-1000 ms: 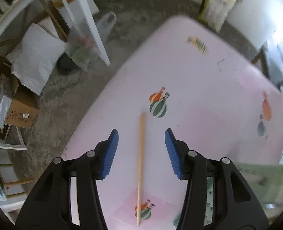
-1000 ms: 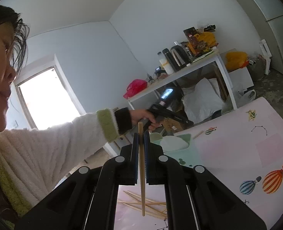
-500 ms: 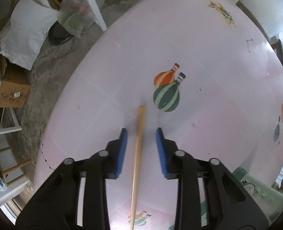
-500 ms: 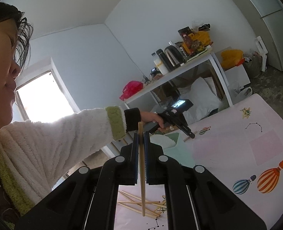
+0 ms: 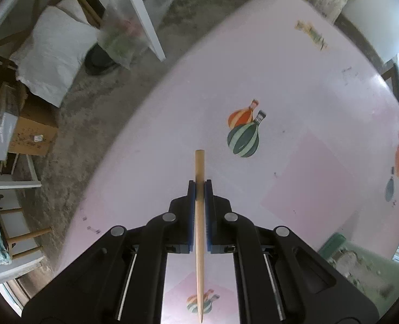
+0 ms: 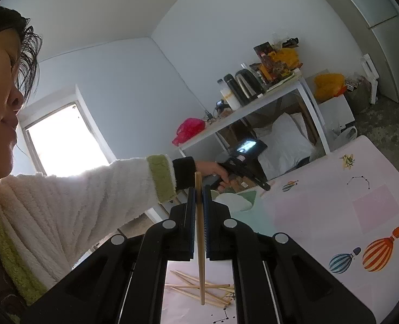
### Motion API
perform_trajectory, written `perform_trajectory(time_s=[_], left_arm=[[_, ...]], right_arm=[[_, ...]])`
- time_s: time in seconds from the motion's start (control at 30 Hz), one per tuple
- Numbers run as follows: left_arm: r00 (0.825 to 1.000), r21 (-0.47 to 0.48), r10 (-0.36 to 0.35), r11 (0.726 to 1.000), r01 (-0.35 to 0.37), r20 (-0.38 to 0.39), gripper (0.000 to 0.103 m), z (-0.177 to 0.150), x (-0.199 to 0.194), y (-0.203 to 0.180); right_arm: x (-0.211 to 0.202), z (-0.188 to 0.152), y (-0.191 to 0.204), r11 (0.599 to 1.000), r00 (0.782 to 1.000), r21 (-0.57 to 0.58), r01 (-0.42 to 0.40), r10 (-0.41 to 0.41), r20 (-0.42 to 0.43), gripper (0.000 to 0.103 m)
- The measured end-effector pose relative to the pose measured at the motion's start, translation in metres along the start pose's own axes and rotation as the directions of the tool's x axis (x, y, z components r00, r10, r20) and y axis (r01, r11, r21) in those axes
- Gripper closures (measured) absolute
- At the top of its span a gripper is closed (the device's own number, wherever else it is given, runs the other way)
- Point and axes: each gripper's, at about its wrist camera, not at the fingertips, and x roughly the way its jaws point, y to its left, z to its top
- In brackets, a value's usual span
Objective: Organize utensils
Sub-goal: 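Drop the chopstick into the holder with the left gripper while the right gripper carries its chopstick over it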
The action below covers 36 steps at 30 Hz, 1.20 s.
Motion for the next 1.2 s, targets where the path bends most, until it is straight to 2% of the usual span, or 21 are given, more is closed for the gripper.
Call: perform_trajectory(time_s=[0.1, 0.17, 0.23, 0.27, 0.37, 0.43, 0.47, 0.57, 0.6, 0.67, 0.73, 0.83, 0.87, 0.93, 1.0, 1.1, 1.2], left_arm=[[0.995, -0.043, 0.020, 0.999, -0.016, 0.093, 0.098, -0.011, -0.040, 0.013], [0.986, -0.083, 0.040, 0.996, -0.027, 0.165, 0.098, -0.022, -0.072, 0.022], [0.961, -0.138, 0.051, 0.990, -0.013, 0.273, 0.098, -0.038, -0.114, 0.036], [0.935, -0.167, 0.063, 0.986, -0.004, 0.348, 0.098, -0.051, -0.142, 0.041], [0.870, -0.210, 0.092, 0.977, 0.014, 0.485, 0.098, -0.079, -0.199, 0.045], [0.805, -0.220, 0.105, 0.975, 0.033, 0.584, 0.098, -0.108, -0.245, 0.036], [0.783, -0.219, 0.105, 0.975, 0.040, 0.613, 0.098, -0.117, -0.259, 0.031], [0.669, -0.211, 0.092, 0.972, 0.100, 0.738, 0.098, -0.161, -0.309, 0.001], [0.642, -0.205, 0.078, 0.971, 0.126, 0.763, 0.098, -0.169, -0.317, -0.005], [0.568, -0.195, 0.067, 0.966, 0.167, 0.820, 0.098, -0.194, -0.332, -0.024], [0.522, -0.182, 0.054, 0.963, 0.198, 0.851, 0.098, -0.209, -0.335, -0.038], [0.469, -0.181, 0.059, 0.959, 0.220, 0.881, 0.098, -0.227, -0.327, -0.059], [0.453, -0.185, 0.060, 0.954, 0.236, 0.889, 0.098, -0.231, -0.319, -0.064], [0.442, -0.188, 0.042, 0.938, 0.291, 0.896, 0.098, -0.234, -0.303, -0.066], [0.424, -0.207, 0.058, 0.926, 0.315, 0.904, 0.098, -0.238, -0.285, -0.066], [0.418, -0.239, 0.090, 0.917, 0.318, 0.904, 0.098, -0.239, -0.262, -0.067], [0.430, -0.275, 0.129, 0.915, 0.295, 0.893, 0.098, -0.240, -0.241, -0.071]], right_arm=[[-0.002, 0.001, 0.008, 1.000, 1.000, -0.009, -0.016, 0.016, 0.008, 0.097], [-0.004, 0.002, 0.015, 0.999, 1.000, -0.021, -0.027, 0.027, 0.011, 0.097], [-0.005, 0.004, 0.024, 0.998, 0.999, -0.037, -0.041, 0.041, 0.012, 0.097], [-0.006, 0.004, 0.028, 0.998, 0.999, -0.046, -0.046, 0.047, 0.013, 0.097], [-0.010, 0.008, 0.044, 0.995, 0.998, -0.075, -0.062, 0.064, 0.018, 0.097], [-0.015, 0.009, 0.052, 0.993, 0.997, -0.091, -0.070, 0.072, 0.022, 0.097], [-0.017, 0.010, 0.056, 0.992, 0.997, -0.099, -0.073, 0.076, 0.023, 0.097], [-0.020, 0.010, 0.066, 0.991, 0.996, -0.106, -0.085, 0.087, 0.018, 0.097], [-0.019, 0.010, 0.069, 0.990, 0.996, -0.105, -0.091, 0.093, 0.012, 0.097], [-0.019, 0.010, 0.073, 0.990, 0.995, -0.100, -0.099, 0.100, 0.003, 0.097], [-0.017, 0.008, 0.079, 0.989, 0.994, -0.099, -0.106, 0.106, -0.006, 0.097], [-0.018, 0.007, 0.088, 0.988, 0.994, -0.108, -0.107, 0.106, -0.016, 0.097], [-0.019, 0.007, 0.090, 0.988, 0.994, -0.110, -0.106, 0.104, -0.019, 0.097], [-0.021, 0.006, 0.095, 0.988, 0.995, -0.116, -0.104, 0.102, -0.021, 0.097], [-0.024, 0.006, 0.098, 0.988, 0.995, -0.121, -0.100, 0.098, -0.021, 0.097], [-0.028, 0.006, 0.101, 0.988, 0.996, -0.125, -0.091, 0.089, -0.026, 0.097], [-0.030, 0.007, 0.104, 0.988, 0.997, -0.132, -0.079, 0.075, -0.032, 0.097]])
